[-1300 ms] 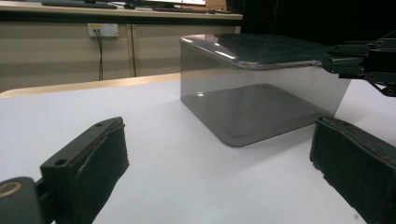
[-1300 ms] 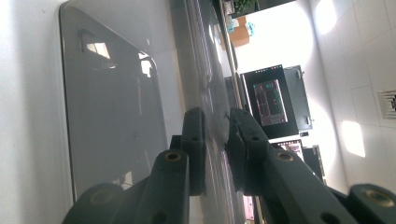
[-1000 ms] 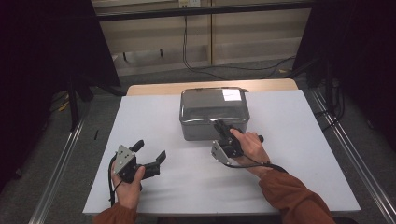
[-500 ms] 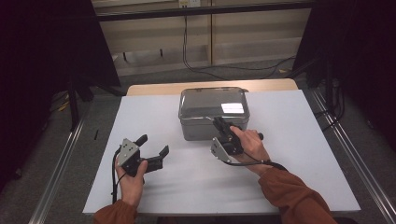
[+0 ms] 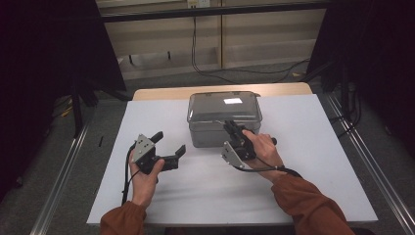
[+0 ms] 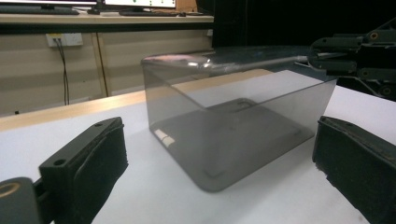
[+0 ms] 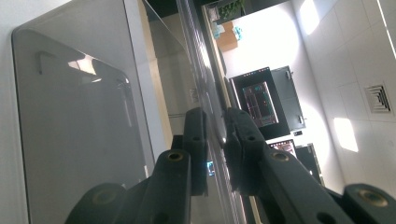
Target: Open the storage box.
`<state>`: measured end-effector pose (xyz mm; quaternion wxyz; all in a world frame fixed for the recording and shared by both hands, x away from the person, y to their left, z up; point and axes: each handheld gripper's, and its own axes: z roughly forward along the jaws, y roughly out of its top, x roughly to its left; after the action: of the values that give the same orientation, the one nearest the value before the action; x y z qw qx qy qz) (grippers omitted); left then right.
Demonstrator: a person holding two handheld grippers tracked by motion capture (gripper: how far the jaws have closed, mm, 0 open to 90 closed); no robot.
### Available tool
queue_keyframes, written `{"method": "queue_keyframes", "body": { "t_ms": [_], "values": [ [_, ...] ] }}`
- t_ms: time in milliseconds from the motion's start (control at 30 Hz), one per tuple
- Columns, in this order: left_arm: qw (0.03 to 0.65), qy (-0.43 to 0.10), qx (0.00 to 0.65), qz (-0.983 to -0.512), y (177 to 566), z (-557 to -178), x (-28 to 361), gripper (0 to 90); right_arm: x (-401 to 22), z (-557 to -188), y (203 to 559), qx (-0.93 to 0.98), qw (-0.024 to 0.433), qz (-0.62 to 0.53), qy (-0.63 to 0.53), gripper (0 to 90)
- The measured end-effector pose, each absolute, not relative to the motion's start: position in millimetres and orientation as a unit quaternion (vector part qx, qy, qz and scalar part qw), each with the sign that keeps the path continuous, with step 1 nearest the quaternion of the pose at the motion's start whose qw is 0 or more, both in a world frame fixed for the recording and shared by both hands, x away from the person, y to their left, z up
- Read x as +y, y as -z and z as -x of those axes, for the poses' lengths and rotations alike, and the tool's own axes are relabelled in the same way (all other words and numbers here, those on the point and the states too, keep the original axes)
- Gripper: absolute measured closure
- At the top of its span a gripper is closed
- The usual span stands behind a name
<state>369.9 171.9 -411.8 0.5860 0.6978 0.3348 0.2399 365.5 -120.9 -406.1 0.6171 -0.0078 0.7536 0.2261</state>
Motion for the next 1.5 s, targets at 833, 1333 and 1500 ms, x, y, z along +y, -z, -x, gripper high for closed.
{"method": "queue_keyframes", "body": {
  "t_ms": [833,1333,1500],
  "values": [
    [0.598,-0.235,0.293,-0.708,396.5,-416.2,135.7,3.1,-123.2,-370.8,393.2,0.746,0.622,0.000,-0.238,79.2],
    [0.583,-0.251,0.299,-0.713,406.8,-447.1,123.5,8.7,-124.5,-372.6,387.2,0.746,0.621,0.000,-0.240,79.6],
    [0.585,-0.252,0.304,-0.708,408.9,-451.1,120.6,10.1,-124.5,-373.6,384.3,0.746,0.622,0.003,-0.239,79.8]
  ]
}}
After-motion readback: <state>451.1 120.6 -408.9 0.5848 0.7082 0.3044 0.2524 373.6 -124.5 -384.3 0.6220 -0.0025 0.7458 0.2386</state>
